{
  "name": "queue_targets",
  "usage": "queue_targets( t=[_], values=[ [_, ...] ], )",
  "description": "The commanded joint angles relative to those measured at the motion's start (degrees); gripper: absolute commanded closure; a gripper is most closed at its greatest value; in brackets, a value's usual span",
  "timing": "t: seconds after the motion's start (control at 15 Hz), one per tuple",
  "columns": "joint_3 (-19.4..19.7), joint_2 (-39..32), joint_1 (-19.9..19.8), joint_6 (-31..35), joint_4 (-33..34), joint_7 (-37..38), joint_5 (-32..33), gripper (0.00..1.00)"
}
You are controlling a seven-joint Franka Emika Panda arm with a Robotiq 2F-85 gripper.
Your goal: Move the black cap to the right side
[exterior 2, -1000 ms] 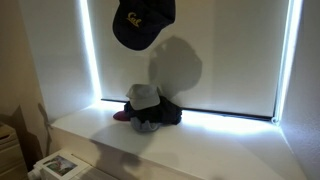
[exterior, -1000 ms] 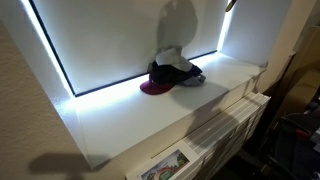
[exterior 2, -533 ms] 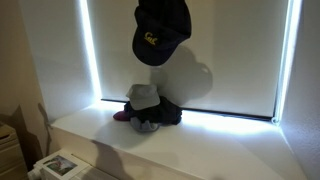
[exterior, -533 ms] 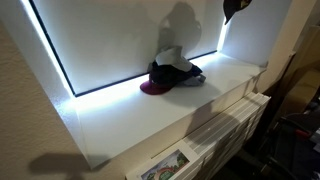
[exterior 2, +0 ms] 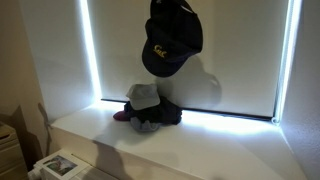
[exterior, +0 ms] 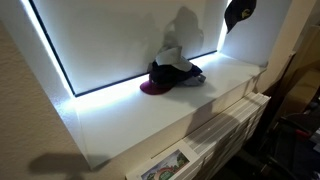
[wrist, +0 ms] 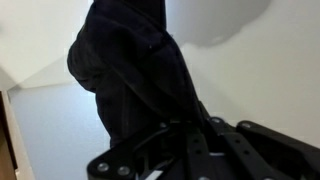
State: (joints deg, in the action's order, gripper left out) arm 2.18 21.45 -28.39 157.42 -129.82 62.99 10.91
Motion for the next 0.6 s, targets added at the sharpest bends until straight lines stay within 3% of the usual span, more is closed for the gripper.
queue_targets(
  t=[0.0, 0.07, 0.2, 0.53],
  values=[
    [0.56, -2.67, -1.65, 0.32, 1.24, 2.51, 1.25, 0.99],
    [0.36, -3.38, -2.88, -0.46, 1.8, 4.38, 2.33, 0.99],
    [-2.34, -4.24, -8.9, -0.5, 2.64, 13.77, 10.59, 0.99],
    [-5.87, -6.65, -15.7, -0.77, 4.86, 30.6, 29.11, 0.99]
  ],
)
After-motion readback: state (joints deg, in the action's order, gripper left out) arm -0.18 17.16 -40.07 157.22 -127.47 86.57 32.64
